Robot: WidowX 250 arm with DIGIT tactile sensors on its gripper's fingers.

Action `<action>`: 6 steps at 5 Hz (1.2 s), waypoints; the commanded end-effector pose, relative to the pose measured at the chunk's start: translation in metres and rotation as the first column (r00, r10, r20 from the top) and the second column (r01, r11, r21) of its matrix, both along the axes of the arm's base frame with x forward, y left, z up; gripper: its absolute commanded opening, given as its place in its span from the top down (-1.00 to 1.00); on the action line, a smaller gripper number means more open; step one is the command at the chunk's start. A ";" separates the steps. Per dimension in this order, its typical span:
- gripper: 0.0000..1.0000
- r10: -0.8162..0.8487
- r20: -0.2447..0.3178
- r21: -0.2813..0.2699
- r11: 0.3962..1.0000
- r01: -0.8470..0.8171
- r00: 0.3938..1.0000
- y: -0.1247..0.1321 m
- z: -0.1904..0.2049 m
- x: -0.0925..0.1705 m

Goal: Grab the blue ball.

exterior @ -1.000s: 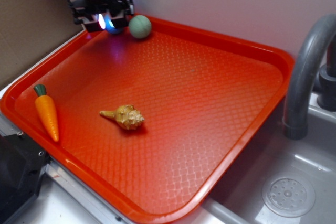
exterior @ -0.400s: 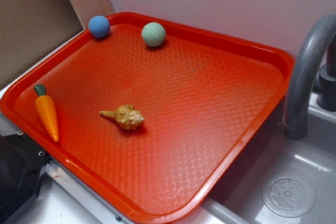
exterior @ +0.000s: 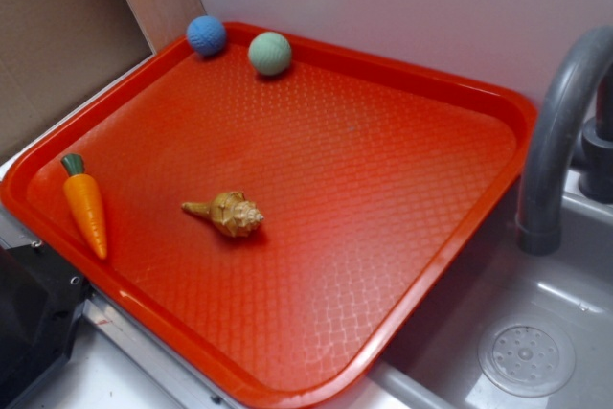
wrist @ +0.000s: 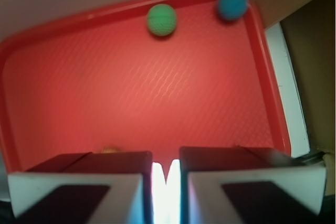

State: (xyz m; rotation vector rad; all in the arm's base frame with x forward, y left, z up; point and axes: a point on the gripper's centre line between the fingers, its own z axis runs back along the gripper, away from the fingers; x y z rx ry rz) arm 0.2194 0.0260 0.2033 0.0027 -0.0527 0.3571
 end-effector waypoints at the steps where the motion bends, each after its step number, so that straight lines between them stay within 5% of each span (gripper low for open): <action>1: -1.00 0.190 0.131 0.020 0.981 -0.194 0.973 0.059 -0.016 0.030; 6: -1.00 0.416 0.274 0.062 0.892 -0.448 0.867 0.133 -0.085 0.082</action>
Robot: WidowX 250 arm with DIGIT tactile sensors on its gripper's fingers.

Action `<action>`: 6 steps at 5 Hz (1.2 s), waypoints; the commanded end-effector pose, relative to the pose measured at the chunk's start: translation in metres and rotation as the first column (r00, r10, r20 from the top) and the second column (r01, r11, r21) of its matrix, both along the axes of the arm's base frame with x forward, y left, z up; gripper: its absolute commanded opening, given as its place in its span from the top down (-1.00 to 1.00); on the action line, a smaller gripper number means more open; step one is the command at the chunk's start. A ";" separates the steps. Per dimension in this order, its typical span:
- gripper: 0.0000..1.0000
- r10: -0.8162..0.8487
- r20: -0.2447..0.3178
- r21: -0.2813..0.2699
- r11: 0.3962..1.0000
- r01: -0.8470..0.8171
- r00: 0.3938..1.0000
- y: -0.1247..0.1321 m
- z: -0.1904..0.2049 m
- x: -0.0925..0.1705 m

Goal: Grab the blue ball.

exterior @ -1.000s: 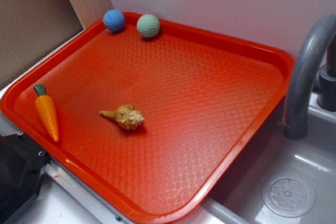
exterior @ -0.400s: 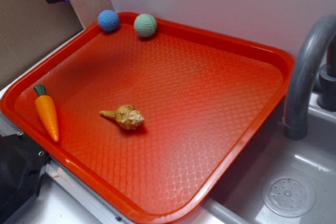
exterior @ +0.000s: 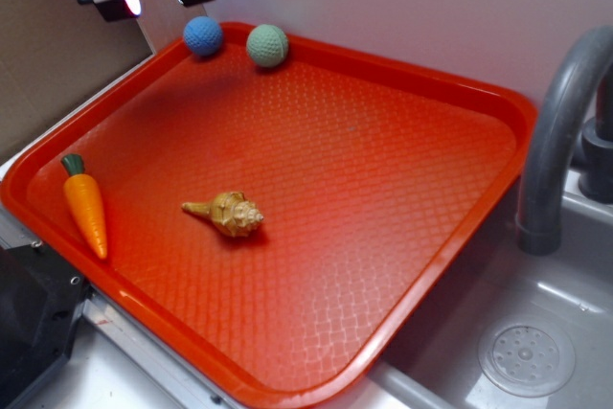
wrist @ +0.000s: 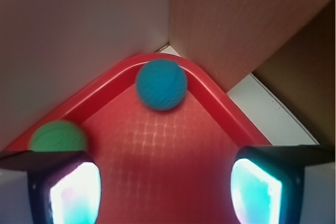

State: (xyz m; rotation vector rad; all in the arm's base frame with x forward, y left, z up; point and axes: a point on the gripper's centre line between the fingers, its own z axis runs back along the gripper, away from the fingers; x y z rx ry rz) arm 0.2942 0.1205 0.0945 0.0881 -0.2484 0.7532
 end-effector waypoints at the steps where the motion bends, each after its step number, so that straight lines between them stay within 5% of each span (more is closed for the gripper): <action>1: -1.00 0.074 0.079 0.057 0.995 -0.079 0.994 0.045 0.016 0.011; 3: -1.00 0.093 0.099 0.046 0.994 -0.098 0.991 0.059 0.008 0.023; 6: -1.00 0.038 0.093 0.051 0.998 -0.042 0.995 0.048 -0.010 0.037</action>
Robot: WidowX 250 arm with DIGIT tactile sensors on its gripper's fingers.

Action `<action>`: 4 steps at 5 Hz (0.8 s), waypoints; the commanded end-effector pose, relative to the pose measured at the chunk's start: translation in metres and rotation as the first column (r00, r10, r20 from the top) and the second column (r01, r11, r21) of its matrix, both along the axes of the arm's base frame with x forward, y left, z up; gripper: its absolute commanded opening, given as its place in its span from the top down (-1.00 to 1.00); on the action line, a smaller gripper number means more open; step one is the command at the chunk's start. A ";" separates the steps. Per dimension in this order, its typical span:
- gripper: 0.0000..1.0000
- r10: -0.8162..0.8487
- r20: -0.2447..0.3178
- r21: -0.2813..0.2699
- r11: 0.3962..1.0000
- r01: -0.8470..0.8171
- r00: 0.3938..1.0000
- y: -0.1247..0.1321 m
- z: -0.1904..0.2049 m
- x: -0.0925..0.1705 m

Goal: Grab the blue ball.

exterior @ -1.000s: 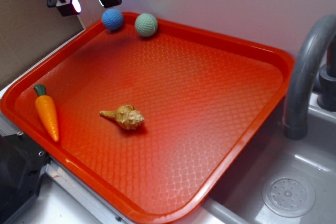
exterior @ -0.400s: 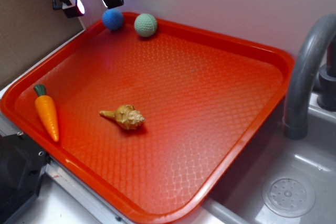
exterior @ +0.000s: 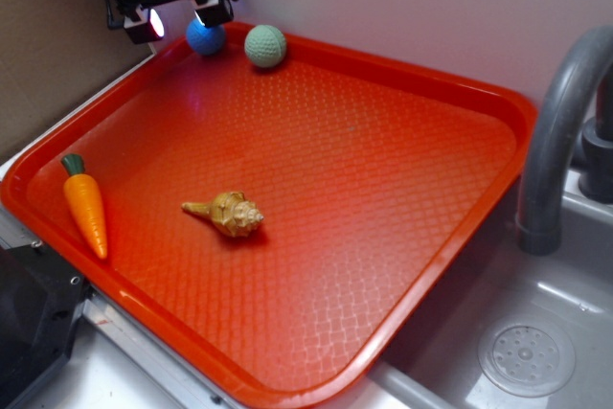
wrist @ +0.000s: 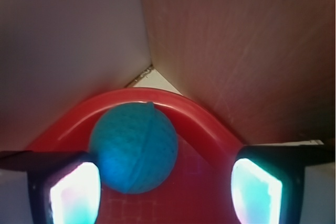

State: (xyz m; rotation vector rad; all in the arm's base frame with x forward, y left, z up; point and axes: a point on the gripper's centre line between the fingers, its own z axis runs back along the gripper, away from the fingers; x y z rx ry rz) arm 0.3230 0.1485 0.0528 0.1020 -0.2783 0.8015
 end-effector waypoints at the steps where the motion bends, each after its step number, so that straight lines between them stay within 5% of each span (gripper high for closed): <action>1: -1.00 -0.010 0.064 0.039 0.999 0.008 0.998 0.020 0.029 0.011; 4: -1.00 -0.053 0.081 0.034 0.998 0.050 0.995 0.006 0.027 0.012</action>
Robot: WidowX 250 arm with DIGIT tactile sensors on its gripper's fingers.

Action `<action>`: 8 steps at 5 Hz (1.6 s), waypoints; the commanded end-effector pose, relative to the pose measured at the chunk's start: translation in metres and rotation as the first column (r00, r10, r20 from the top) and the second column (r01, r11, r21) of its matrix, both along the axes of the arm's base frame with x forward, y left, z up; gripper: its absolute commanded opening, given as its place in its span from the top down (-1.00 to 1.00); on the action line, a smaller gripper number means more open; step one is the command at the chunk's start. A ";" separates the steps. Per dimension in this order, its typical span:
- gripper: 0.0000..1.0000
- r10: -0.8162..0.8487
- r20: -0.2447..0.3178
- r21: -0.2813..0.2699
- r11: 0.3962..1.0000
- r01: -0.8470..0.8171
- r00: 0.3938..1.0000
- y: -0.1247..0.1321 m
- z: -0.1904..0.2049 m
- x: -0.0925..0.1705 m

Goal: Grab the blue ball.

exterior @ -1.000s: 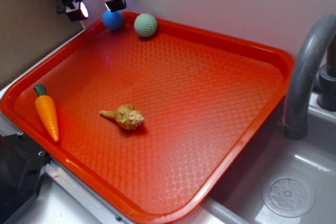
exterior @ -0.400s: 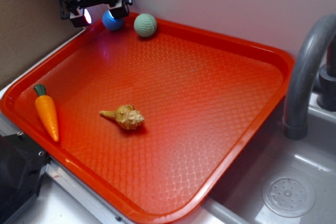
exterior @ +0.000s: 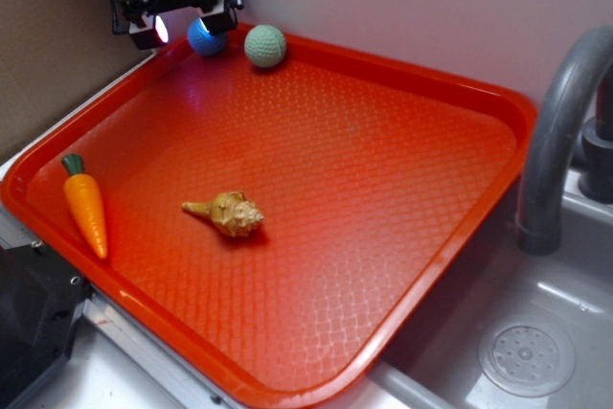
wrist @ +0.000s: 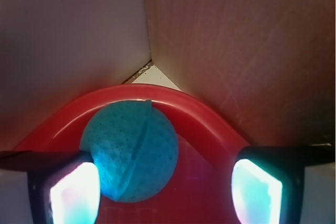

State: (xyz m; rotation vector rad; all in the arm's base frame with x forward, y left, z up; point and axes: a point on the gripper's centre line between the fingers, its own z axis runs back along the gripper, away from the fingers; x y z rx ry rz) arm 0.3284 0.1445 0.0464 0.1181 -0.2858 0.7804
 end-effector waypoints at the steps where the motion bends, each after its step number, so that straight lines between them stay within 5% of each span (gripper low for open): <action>1: -1.00 -0.047 0.102 -0.021 0.999 0.049 0.994 0.005 0.038 0.013; 7: -1.00 -0.060 0.111 -0.048 0.997 0.065 0.992 0.009 0.024 0.035; 8: 0.92 -0.050 0.109 -0.062 0.996 0.057 0.993 0.010 0.022 0.036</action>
